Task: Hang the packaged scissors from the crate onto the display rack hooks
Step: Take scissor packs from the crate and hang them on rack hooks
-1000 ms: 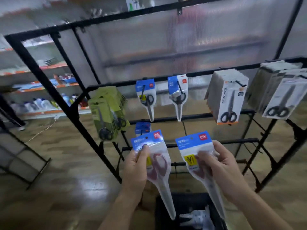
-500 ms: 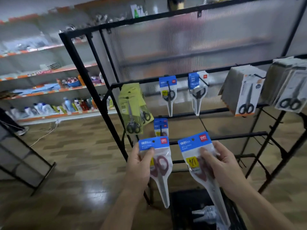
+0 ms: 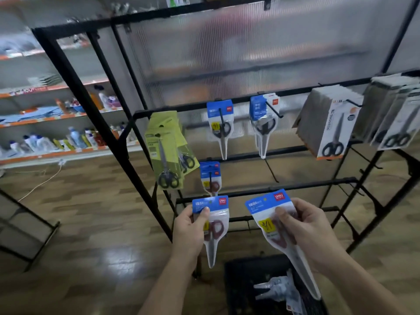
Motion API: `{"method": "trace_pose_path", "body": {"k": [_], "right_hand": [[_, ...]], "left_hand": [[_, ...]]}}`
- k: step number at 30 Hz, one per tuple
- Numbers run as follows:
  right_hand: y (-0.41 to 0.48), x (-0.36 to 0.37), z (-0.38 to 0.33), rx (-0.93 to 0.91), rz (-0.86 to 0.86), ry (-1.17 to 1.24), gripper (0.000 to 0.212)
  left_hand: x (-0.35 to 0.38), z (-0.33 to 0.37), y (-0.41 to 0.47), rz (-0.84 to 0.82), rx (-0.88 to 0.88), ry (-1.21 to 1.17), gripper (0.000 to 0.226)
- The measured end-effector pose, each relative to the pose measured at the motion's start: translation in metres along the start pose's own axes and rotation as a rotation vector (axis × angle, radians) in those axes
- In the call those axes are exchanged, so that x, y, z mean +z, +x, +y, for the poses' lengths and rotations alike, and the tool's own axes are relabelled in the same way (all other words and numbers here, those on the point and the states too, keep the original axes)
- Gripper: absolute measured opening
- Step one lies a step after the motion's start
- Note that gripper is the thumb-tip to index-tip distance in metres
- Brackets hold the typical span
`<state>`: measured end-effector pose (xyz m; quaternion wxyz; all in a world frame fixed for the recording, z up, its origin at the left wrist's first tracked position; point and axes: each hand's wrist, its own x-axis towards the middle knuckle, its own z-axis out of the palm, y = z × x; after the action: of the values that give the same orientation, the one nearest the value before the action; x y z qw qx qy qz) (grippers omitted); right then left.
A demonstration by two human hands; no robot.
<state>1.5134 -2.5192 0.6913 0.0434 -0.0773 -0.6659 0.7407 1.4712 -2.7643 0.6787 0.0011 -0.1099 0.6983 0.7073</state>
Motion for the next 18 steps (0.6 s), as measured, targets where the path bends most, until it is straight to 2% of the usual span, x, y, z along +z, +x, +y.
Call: {"method": "trace_pose_path", "body": {"k": [4,10,12,18], "right_hand": [[0.032,-0.008,0.007,0.052,-0.064,-0.042,0.015],[0.075,-0.009,0.009,0.152,-0.154,-0.034,0.011],[0.084,-0.004,0.013,0.200,-0.156,-0.008,0.013],[0.099,0.021,0.041,0.270,-0.108,-0.132,0.014]], "left_hand": [[0.013,-0.010,0.021,0.089,-0.056,-0.017,0.008],[0.029,-0.031,0.054,0.161,-0.135,0.006,0.005],[0.030,-0.040,0.062,0.152,-0.157,0.050,0.005],[0.023,-0.072,0.110,0.142,-0.186,0.214,0.009]]}}
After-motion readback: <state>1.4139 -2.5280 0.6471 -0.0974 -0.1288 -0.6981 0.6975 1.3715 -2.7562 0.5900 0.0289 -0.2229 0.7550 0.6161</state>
